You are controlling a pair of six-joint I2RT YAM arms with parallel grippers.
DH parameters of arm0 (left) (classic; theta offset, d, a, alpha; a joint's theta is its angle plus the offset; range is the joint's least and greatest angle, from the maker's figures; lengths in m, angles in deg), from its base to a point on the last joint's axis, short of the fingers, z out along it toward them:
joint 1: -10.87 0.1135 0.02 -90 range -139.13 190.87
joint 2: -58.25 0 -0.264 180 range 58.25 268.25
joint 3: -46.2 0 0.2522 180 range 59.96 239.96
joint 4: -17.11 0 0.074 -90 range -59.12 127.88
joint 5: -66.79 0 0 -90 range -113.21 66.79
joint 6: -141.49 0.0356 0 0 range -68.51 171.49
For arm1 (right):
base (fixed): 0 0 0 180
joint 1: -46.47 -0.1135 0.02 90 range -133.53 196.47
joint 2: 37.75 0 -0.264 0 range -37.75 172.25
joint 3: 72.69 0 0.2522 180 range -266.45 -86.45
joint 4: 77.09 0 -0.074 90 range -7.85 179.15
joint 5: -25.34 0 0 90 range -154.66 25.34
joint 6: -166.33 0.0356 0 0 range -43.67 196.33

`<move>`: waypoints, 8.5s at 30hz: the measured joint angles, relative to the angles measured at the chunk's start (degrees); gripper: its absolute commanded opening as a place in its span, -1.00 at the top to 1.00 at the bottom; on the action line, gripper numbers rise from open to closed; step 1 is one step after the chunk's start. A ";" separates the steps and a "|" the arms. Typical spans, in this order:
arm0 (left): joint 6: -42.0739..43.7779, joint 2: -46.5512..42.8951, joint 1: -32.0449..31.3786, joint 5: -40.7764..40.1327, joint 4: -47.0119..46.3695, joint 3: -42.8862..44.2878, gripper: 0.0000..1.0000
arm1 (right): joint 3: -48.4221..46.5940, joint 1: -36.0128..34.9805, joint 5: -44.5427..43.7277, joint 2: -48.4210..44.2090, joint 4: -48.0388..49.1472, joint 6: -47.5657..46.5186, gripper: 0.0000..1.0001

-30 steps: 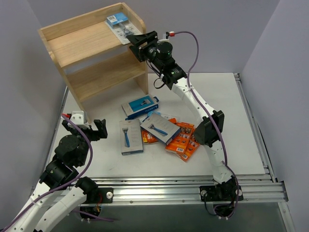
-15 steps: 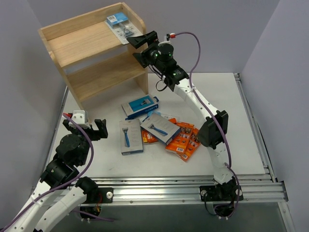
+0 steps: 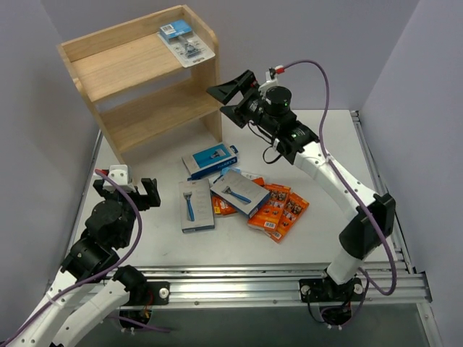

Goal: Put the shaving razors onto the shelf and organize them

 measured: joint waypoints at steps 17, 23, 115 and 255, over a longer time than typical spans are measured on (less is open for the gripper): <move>1.60 3.50 0.02 -0.87 0.13 0.52 -0.88 | 46.56 3.37 -7.93 -31.65 -20.96 -23.12 -0.99; 1.84 6.32 0.20 -0.42 0.46 0.94 -0.88 | 54.03 6.36 -9.09 -35.28 -21.51 -25.97 -0.92; 2.54 8.63 0.20 4.42 2.29 1.92 -0.88 | 28.35 -13.60 4.66 8.76 -0.63 -31.56 1.00; -12.57 14.58 0.13 27.67 -14.45 2.21 0.05 | 26.29 -13.57 -6.71 -12.74 3.08 -4.02 1.00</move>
